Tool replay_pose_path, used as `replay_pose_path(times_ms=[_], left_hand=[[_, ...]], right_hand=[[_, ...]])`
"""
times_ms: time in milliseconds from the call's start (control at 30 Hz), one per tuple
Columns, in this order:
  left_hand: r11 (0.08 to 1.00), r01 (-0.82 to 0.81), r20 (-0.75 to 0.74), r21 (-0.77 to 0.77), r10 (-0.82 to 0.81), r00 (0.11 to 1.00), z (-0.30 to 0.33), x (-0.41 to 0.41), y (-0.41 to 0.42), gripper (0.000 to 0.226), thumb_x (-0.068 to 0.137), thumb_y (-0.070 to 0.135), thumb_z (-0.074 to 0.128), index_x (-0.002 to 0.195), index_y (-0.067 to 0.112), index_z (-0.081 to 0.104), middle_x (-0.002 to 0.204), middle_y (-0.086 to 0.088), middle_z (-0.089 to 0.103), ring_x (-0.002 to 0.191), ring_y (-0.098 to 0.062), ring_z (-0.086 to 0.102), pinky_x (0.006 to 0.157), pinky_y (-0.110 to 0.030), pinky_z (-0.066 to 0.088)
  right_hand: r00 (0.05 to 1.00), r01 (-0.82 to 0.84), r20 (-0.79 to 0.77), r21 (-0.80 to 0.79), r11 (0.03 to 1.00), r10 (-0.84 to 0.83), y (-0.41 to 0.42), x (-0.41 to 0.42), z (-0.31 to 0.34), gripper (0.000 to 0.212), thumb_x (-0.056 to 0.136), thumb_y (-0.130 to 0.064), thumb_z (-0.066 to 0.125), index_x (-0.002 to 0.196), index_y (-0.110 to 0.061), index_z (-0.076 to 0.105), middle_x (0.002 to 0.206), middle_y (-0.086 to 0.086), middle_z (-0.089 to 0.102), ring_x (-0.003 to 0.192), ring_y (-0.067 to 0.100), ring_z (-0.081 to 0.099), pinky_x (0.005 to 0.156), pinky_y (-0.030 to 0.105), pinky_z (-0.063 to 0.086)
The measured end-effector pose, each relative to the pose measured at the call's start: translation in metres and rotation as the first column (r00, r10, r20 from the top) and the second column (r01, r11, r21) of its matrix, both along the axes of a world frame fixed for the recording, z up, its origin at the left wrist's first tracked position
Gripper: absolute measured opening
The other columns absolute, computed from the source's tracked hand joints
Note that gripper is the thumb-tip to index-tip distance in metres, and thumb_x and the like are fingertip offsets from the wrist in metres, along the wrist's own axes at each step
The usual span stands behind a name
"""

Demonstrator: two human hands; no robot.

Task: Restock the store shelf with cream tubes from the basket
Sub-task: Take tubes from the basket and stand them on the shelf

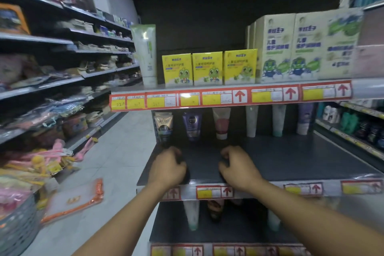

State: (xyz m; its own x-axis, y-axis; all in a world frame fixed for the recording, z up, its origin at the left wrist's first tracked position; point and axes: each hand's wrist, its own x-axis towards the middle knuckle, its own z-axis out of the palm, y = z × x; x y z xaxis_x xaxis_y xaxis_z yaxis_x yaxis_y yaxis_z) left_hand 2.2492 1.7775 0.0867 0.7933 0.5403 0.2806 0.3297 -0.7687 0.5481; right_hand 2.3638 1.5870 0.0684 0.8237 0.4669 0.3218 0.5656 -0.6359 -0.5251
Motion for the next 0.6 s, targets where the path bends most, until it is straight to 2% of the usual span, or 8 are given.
replay_pose_path(times_ms=[67, 133, 200, 300, 400, 500, 600], left_hand=[[1.0, 0.002, 0.027, -0.016, -0.001, 1.0, -0.003, -0.003, -0.02, 0.034, 0.092, 0.026, 0.07, 0.126, 0.024, 0.066, 0.123, 0.001, 0.071, 0.114, -0.022, 0.067, 0.084, -0.026, 0.045], [1.0, 0.023, 0.049, -0.009, -0.023, 0.999, -0.005, -0.005, -0.045, 0.035, 0.092, 0.024, 0.07, 0.126, 0.024, 0.067, 0.122, 0.003, 0.071, 0.114, -0.02, 0.067, 0.084, -0.026, 0.045], [0.998, 0.058, 0.082, -0.02, -0.056, 0.995, -0.008, -0.007, -0.069, 0.032, 0.091, 0.022, 0.07, 0.122, 0.027, 0.067, 0.115, 0.007, 0.072, 0.109, -0.015, 0.067, 0.082, -0.024, 0.045], [0.992, 0.119, 0.099, -0.047, -0.114, 0.989, -0.013, -0.01, -0.106, 0.028, 0.089, 0.019, 0.069, 0.114, 0.033, 0.067, 0.103, 0.014, 0.07, 0.097, -0.007, 0.066, 0.072, -0.017, 0.045], [0.984, 0.171, 0.105, -0.047, -0.166, 0.981, -0.021, -0.013, -0.135, 0.024, 0.085, 0.023, 0.067, 0.103, 0.039, 0.064, 0.095, 0.016, 0.07, 0.088, -0.007, 0.067, 0.071, -0.024, 0.052], [0.977, 0.211, 0.09, -0.034, -0.208, 0.974, -0.03, -0.017, -0.161, 0.02, 0.093, 0.026, 0.068, 0.107, 0.038, 0.062, 0.098, 0.014, 0.067, 0.084, -0.005, 0.065, 0.061, -0.015, 0.043], [0.972, 0.232, 0.066, -0.048, -0.228, 0.971, -0.04, -0.021, -0.179, 0.022, 0.093, 0.022, 0.068, 0.111, 0.034, 0.062, 0.1, 0.014, 0.066, 0.088, -0.008, 0.066, 0.065, -0.025, 0.052]], right_hand=[[0.999, 0.022, 0.03, 0.025, 0.999, -0.023, -0.019, -0.01, 0.0, 0.036, 0.09, -0.028, 0.066, 0.123, -0.015, 0.066, 0.118, 0.005, 0.061, 0.111, 0.023, 0.061, 0.094, 0.033, 0.05], [0.997, 0.029, 0.077, 0.031, 0.999, -0.031, -0.04, -0.02, -0.001, 0.033, 0.091, -0.027, 0.065, 0.122, -0.017, 0.066, 0.116, 0.002, 0.06, 0.111, 0.02, 0.06, 0.093, 0.031, 0.049], [0.991, 0.026, 0.128, 0.033, 0.999, -0.03, -0.062, -0.03, -0.004, 0.031, 0.093, -0.027, 0.064, 0.122, -0.019, 0.065, 0.116, -0.001, 0.059, 0.112, 0.017, 0.057, 0.094, 0.03, 0.049], [0.98, 0.019, 0.2, 0.0, 1.0, -0.019, -0.096, -0.042, -0.008, 0.03, 0.093, -0.028, 0.063, 0.122, -0.02, 0.064, 0.117, -0.002, 0.057, 0.113, 0.016, 0.054, 0.098, 0.029, 0.045], [0.974, 0.022, 0.227, -0.035, 0.999, -0.013, -0.128, -0.053, -0.015, 0.03, 0.093, -0.03, 0.063, 0.122, -0.021, 0.063, 0.118, -0.004, 0.057, 0.114, 0.015, 0.053, 0.099, 0.03, 0.047], [0.969, 0.036, 0.245, -0.038, 0.999, -0.025, -0.157, -0.061, -0.023, 0.028, 0.092, -0.029, 0.064, 0.119, -0.022, 0.063, 0.116, -0.005, 0.057, 0.111, 0.013, 0.054, 0.096, 0.032, 0.05], [0.973, 0.054, 0.227, -0.056, 0.997, -0.04, -0.18, -0.065, -0.037, 0.023, 0.091, -0.028, 0.065, 0.113, -0.021, 0.065, 0.111, -0.004, 0.058, 0.108, 0.015, 0.054, 0.095, 0.032, 0.05]])
